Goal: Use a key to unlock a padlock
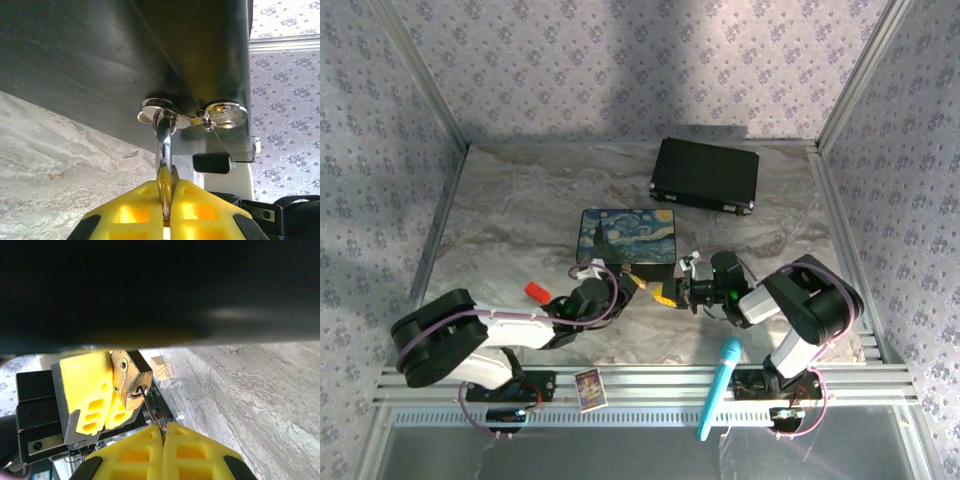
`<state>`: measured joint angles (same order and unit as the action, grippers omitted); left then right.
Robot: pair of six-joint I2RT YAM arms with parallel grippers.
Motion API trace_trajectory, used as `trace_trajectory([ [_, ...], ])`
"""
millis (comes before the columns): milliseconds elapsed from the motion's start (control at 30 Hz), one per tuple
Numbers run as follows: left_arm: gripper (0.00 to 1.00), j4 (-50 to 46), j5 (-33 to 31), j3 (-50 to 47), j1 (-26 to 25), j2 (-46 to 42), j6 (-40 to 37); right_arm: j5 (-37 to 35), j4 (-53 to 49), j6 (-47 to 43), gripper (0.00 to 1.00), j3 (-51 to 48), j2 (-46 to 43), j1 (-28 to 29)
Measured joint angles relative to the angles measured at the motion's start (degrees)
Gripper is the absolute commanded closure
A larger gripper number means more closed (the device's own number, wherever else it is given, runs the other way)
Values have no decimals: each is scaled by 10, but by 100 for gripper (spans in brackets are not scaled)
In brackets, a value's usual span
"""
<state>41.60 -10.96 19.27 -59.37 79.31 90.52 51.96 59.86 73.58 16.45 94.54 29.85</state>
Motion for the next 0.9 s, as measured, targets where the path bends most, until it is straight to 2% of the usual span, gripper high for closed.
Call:
trace_trajectory([
  [500,100,26,16,1,-11,10,-11,62,-27,-25,100,10,0,-56],
  [900,100,17,11,1,-18,9,-10,5,-60,-40,100,-8,-49,-19],
])
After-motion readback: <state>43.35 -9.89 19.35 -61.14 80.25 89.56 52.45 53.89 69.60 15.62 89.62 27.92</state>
